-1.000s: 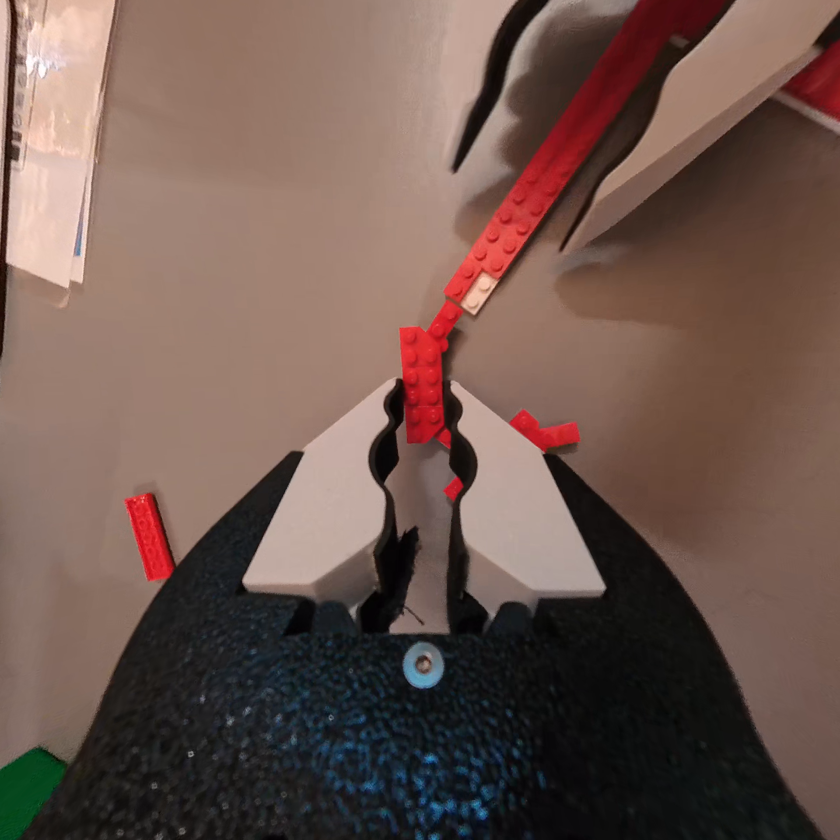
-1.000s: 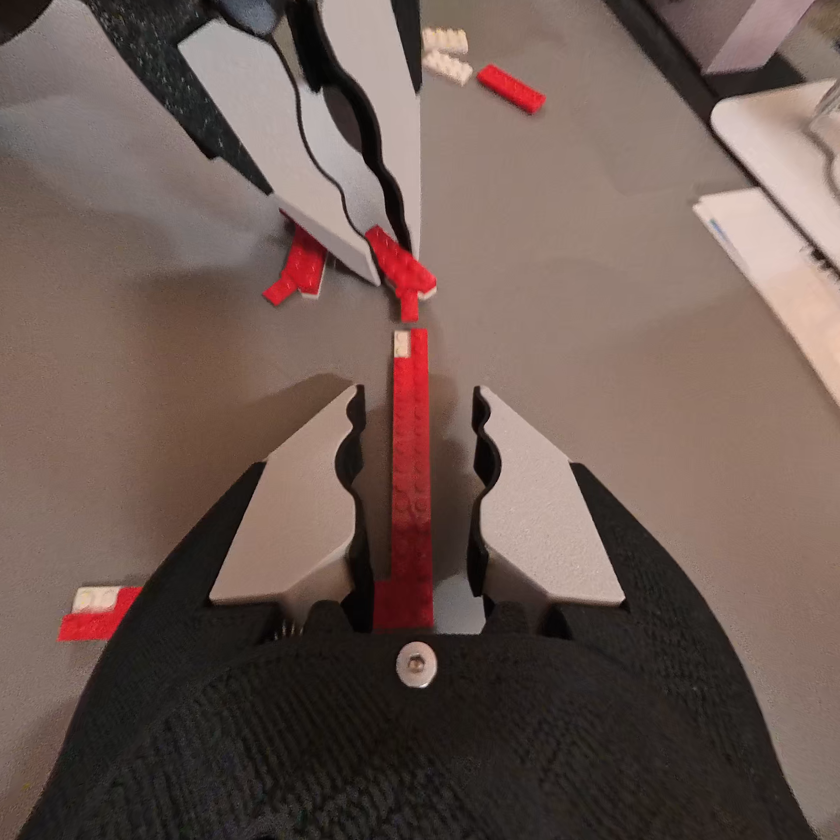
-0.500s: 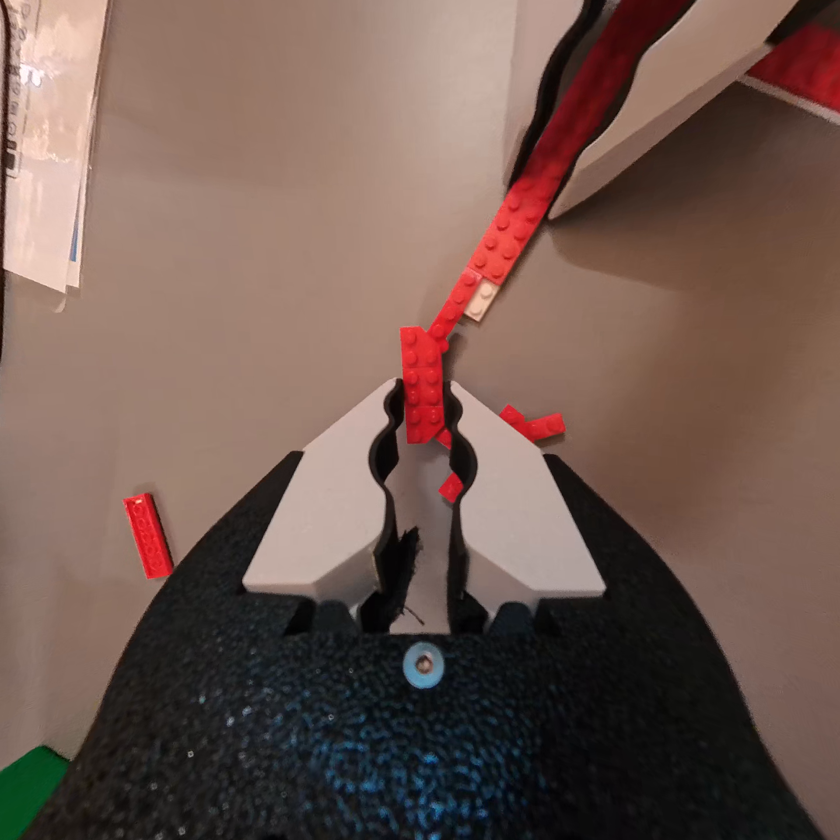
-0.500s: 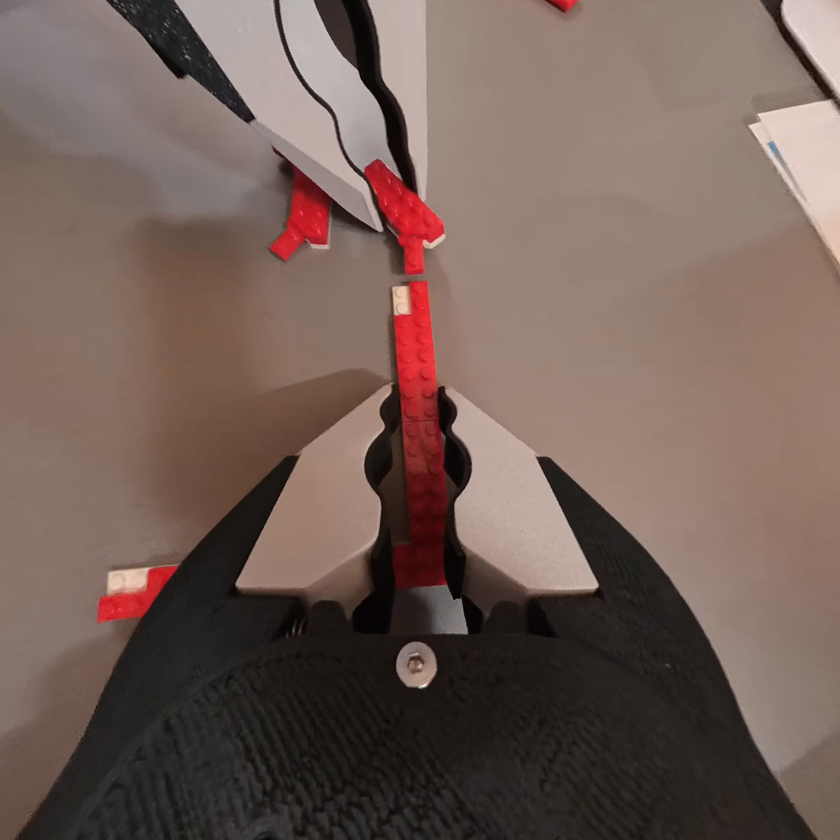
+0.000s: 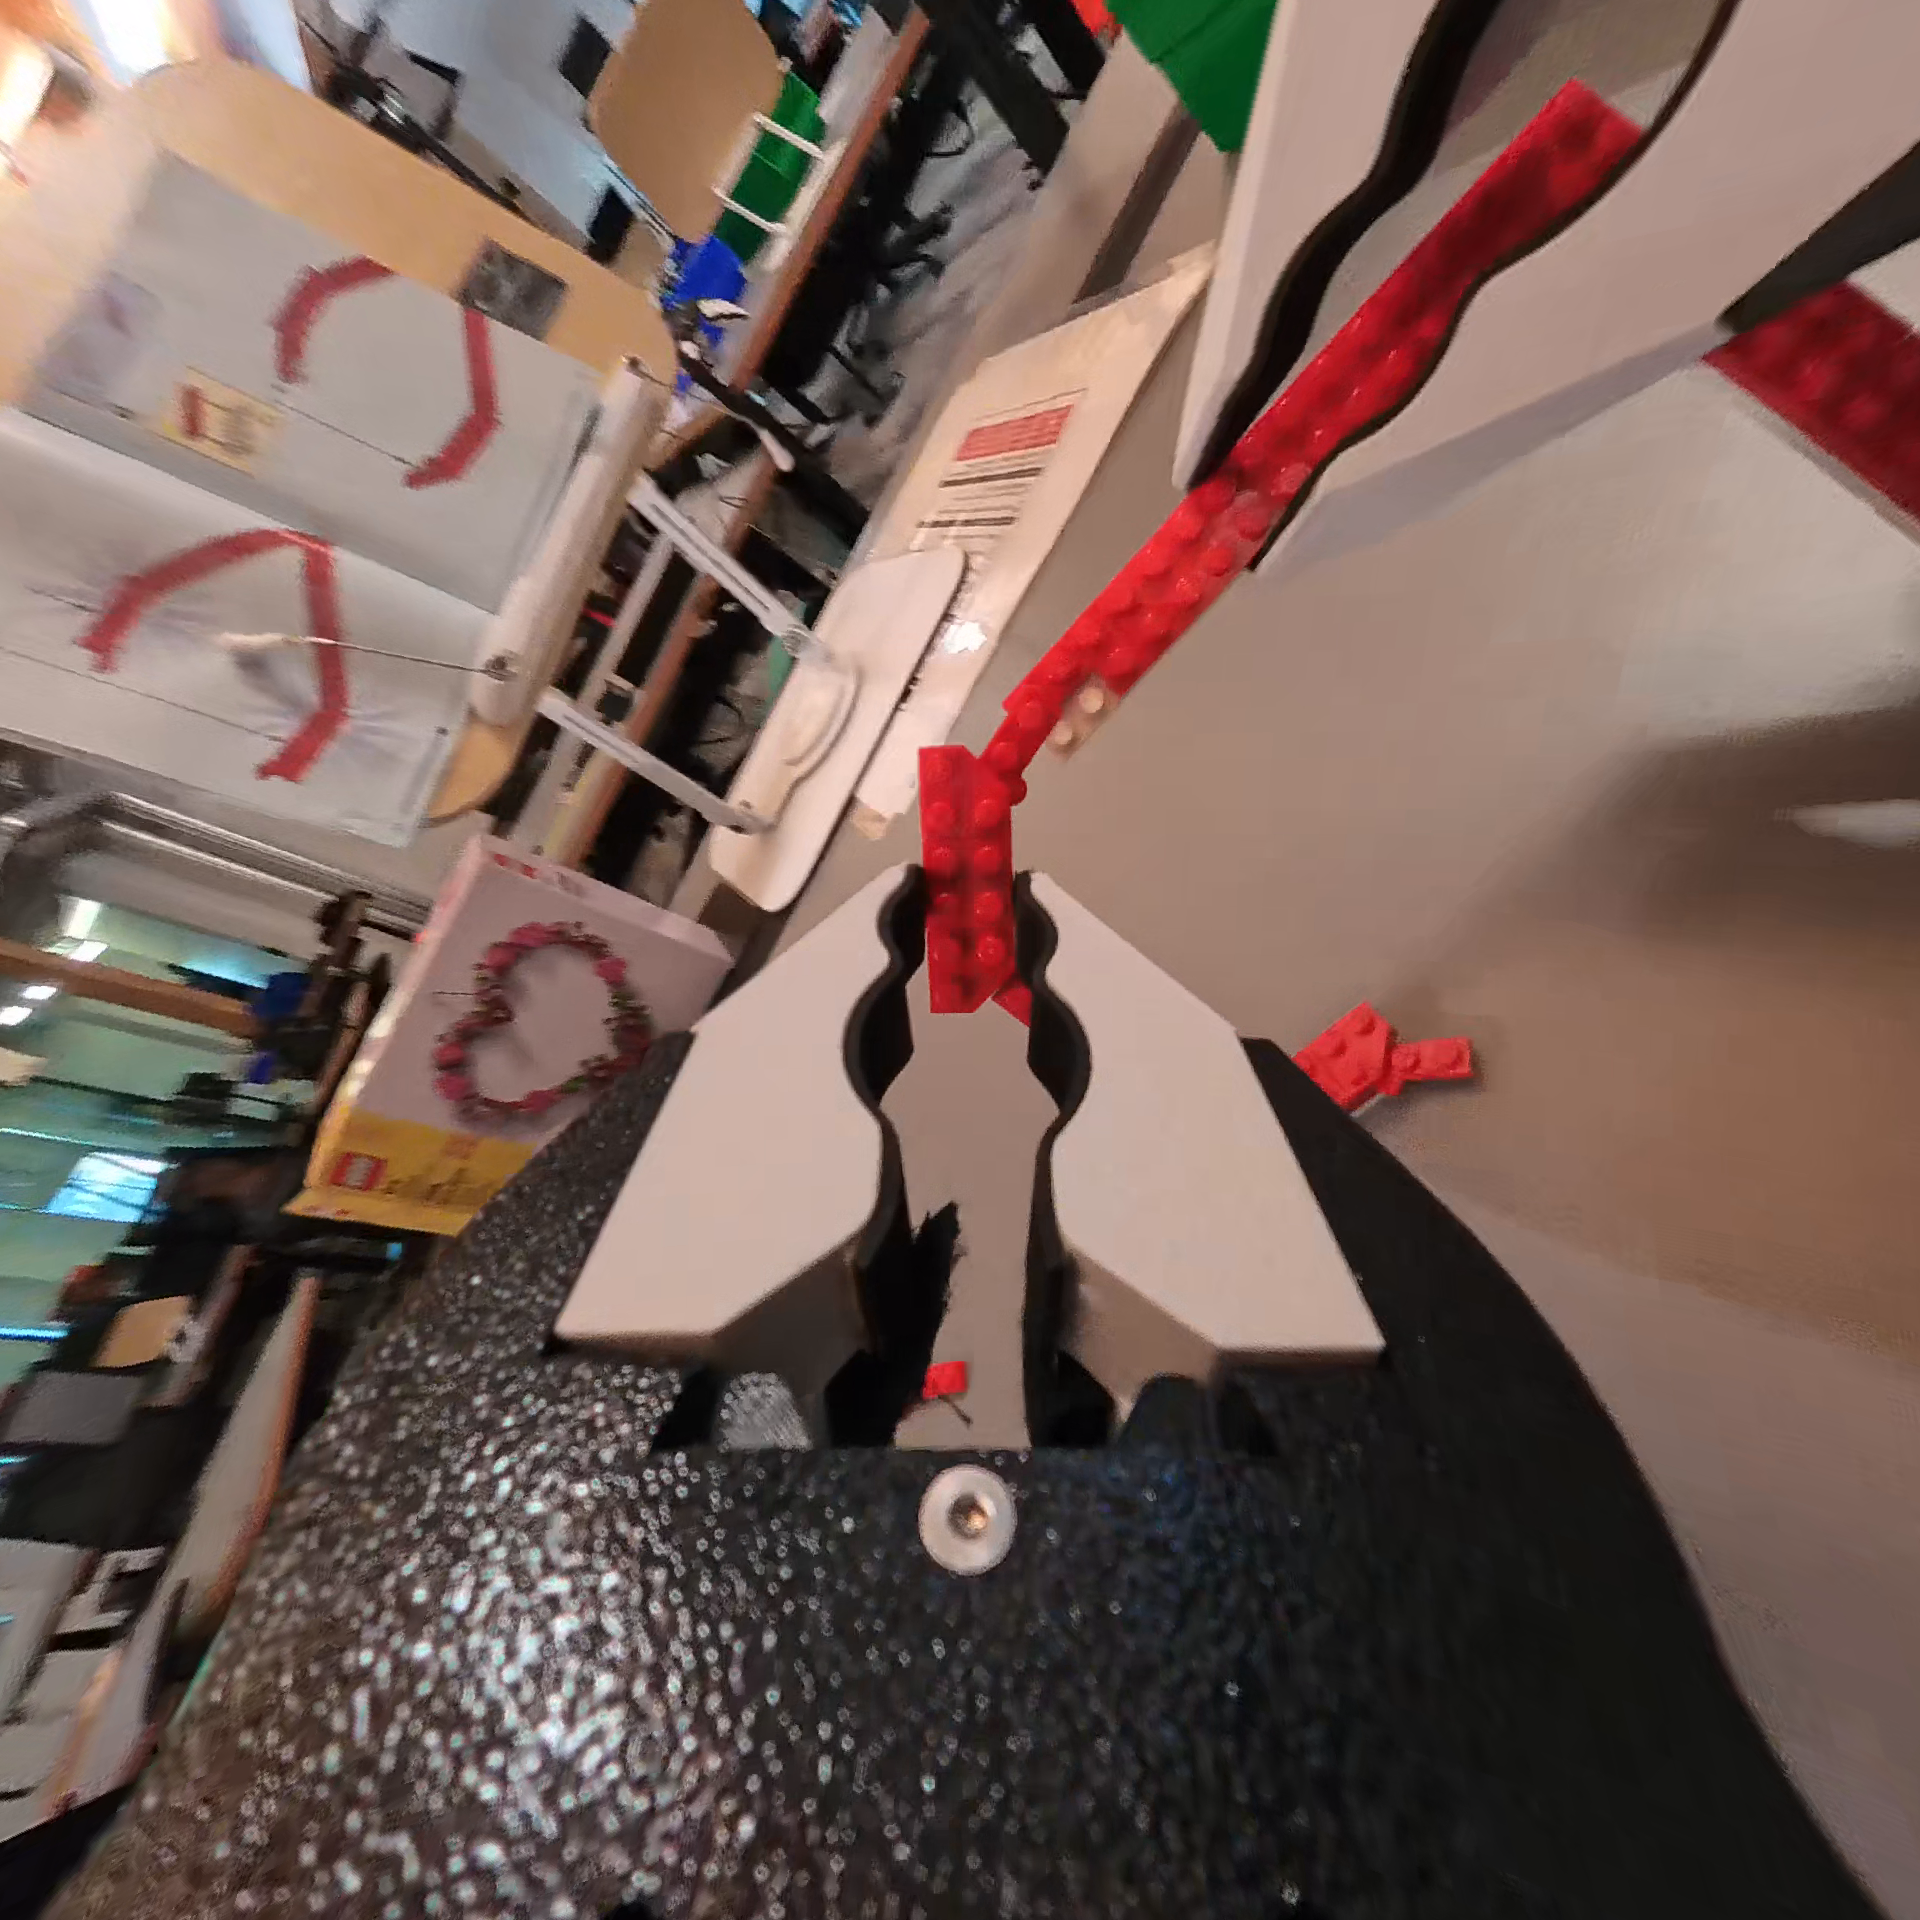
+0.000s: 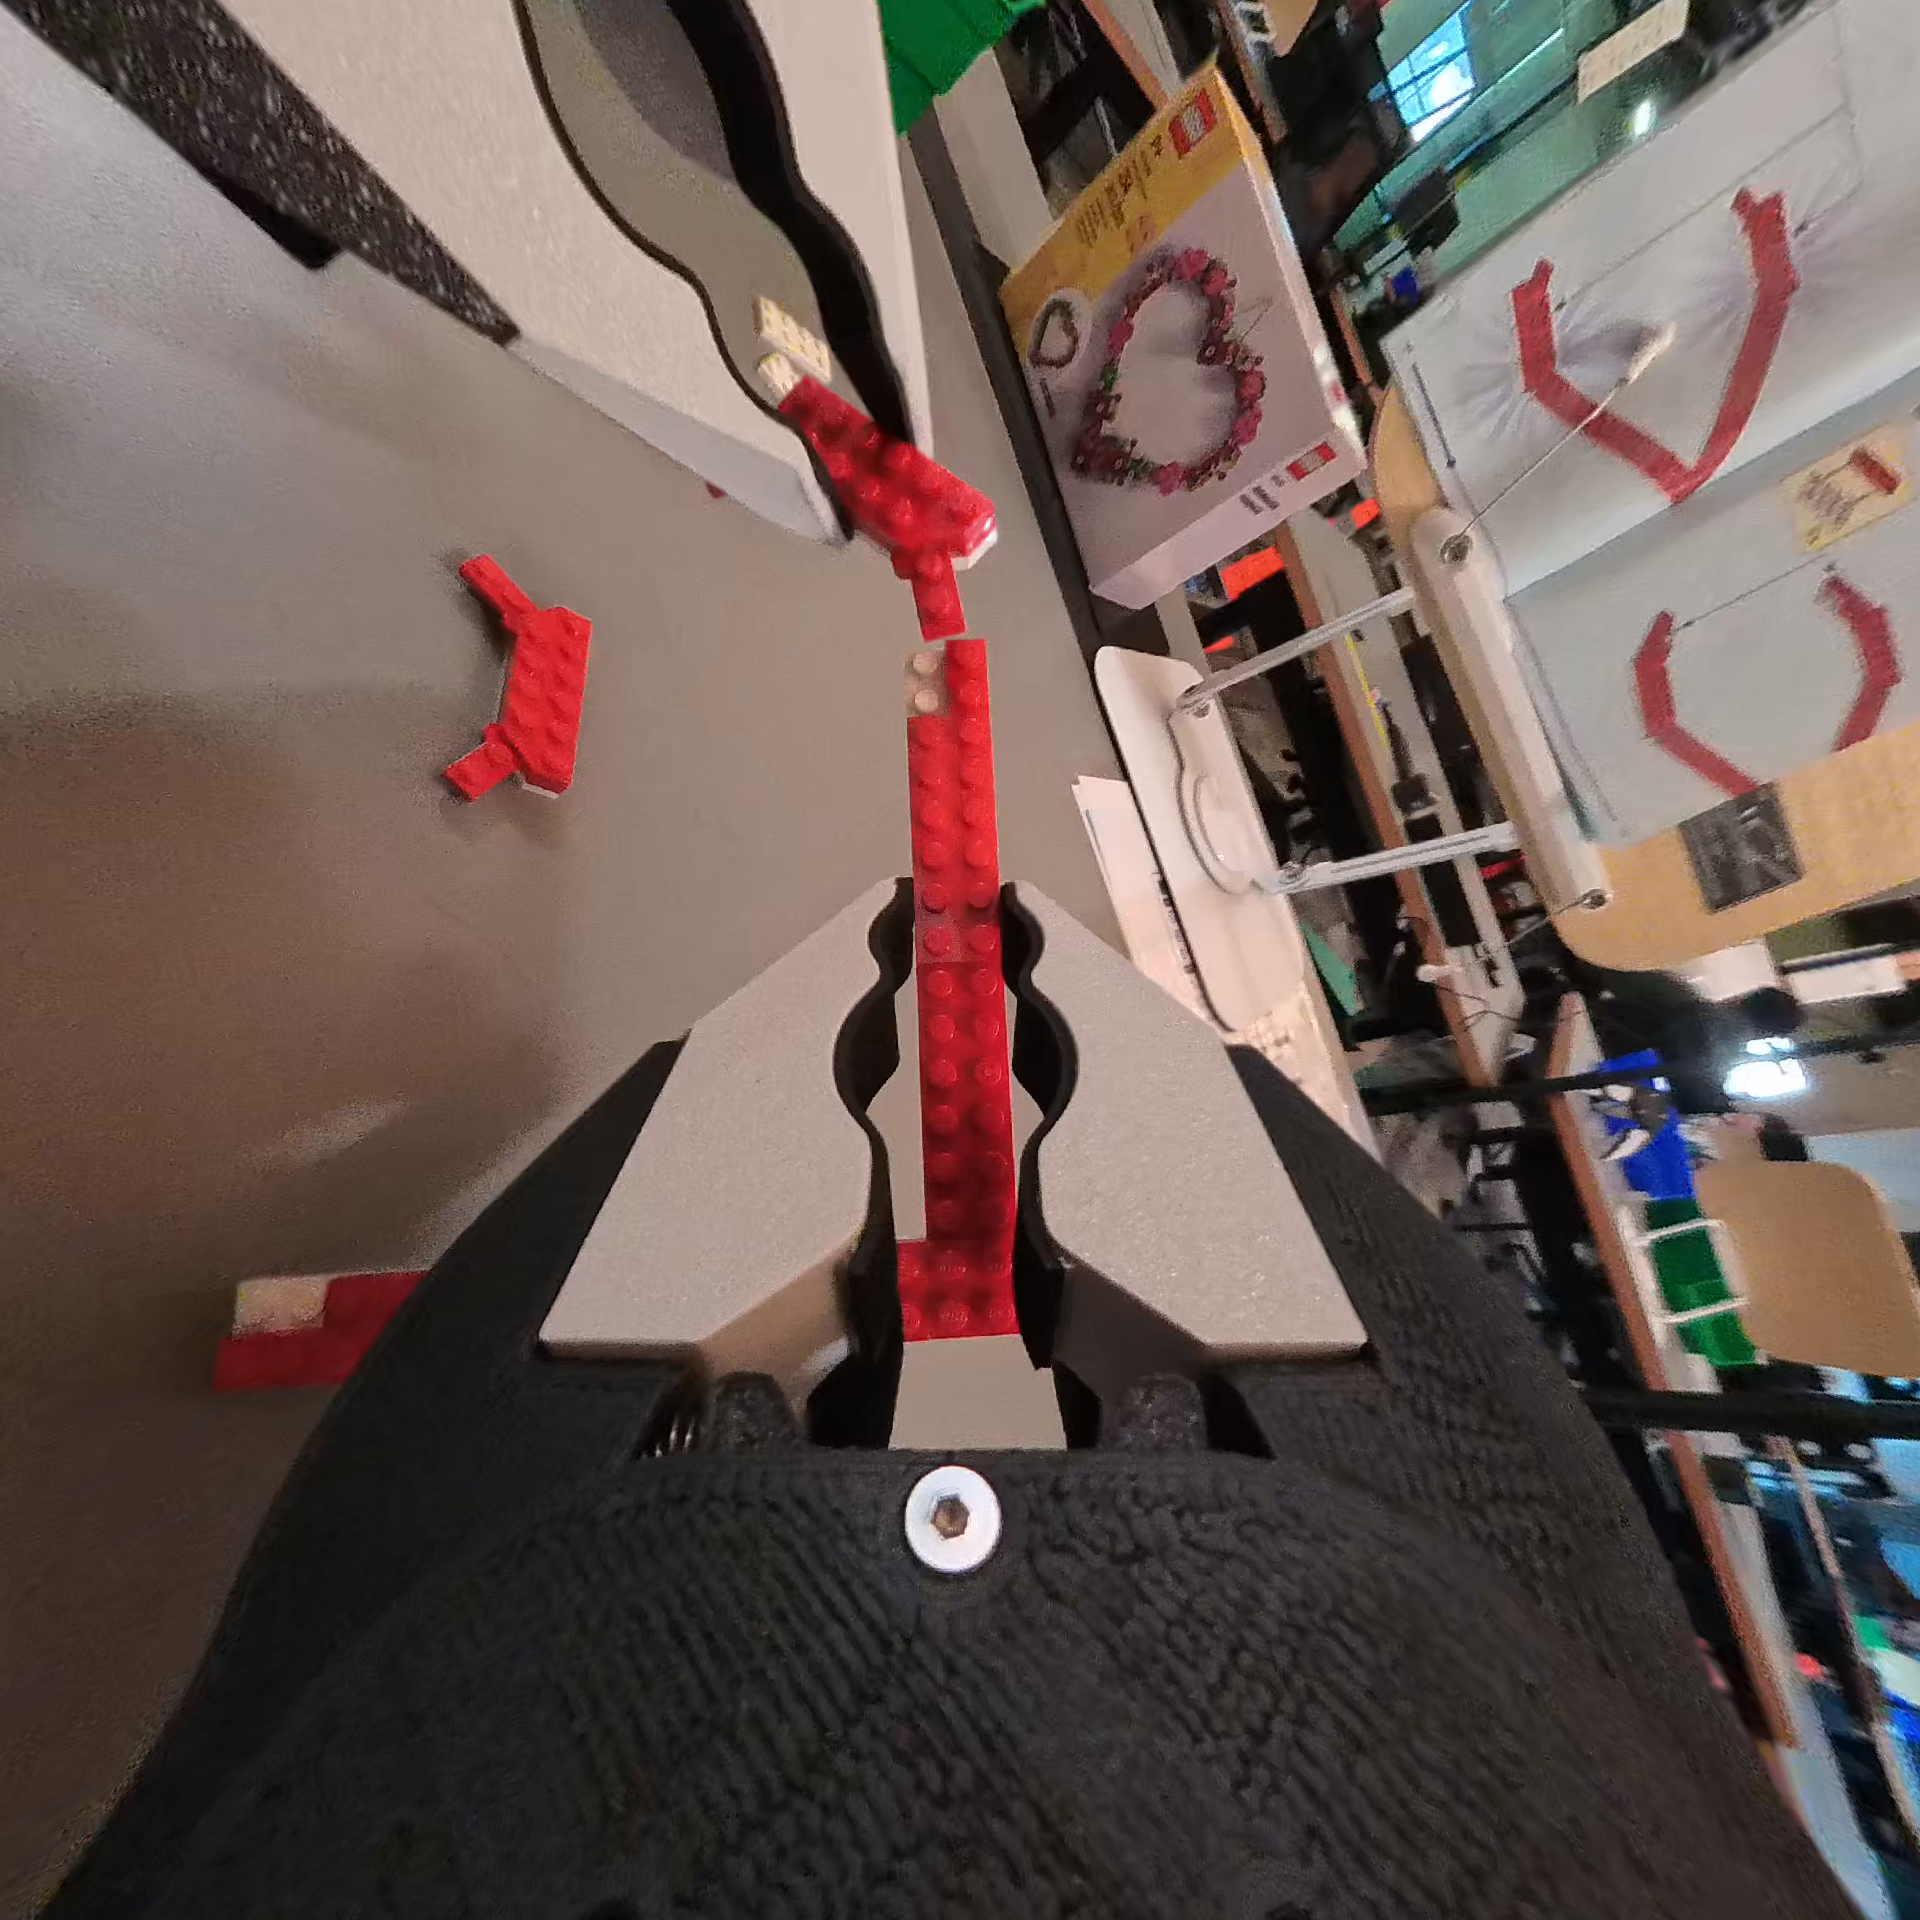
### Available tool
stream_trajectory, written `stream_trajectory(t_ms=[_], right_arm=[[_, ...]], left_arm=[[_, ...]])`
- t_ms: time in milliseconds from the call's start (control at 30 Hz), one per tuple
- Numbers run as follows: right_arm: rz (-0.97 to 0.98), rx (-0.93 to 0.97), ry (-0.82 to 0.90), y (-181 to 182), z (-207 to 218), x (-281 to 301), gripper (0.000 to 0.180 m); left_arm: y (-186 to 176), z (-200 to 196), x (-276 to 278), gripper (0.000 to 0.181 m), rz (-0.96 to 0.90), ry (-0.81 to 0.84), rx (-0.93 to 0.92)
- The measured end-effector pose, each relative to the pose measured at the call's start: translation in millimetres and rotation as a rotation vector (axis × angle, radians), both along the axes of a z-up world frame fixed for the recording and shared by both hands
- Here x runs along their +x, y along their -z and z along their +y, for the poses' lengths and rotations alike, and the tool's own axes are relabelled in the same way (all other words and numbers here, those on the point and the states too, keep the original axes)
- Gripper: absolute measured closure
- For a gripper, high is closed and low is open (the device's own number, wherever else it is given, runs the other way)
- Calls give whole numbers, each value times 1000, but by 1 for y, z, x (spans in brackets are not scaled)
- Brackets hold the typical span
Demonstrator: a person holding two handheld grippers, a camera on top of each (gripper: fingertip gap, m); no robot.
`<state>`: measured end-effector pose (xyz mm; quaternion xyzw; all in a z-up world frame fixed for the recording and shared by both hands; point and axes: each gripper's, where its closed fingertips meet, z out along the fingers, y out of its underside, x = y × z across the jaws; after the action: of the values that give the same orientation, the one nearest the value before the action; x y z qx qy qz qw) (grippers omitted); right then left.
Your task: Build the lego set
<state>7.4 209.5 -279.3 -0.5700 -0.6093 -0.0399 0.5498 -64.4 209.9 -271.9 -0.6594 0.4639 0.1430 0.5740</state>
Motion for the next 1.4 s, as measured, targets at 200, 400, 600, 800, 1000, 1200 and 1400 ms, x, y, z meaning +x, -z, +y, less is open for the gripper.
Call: stream_trajectory(t_ms=[200, 400, 600, 800, 1000, 1200, 1400], right_arm=[[-28, 122, -11, -14, -7, -4, 166], [-38, 198, -17, -22, -12, -7, 166], [-64, 257, -1, -26, -15, -9, 166], [-107, 332, 14, -29, -16, -10, 166], [-139, 374, 23, -30, -16, -11, 166], [-175, 397, 26, -28, -15, -12, 166], [-95, 183, -30, -35, -2, 0, 166]], left_arm=[[-8, -6, 1, 165, 108, -11, 136], [-18, -7, 0, 166, 136, -21, 217], [-19, -6, -1, 166, 140, -49, 236], [-20, -5, -2, 166, 151, -65, 246], [-19, -3, -3, 166, 143, -79, 230], [-15, -4, -5, 166, 141, -80, 192], [-14, -10, -12, 166, 41, -76, 67]])
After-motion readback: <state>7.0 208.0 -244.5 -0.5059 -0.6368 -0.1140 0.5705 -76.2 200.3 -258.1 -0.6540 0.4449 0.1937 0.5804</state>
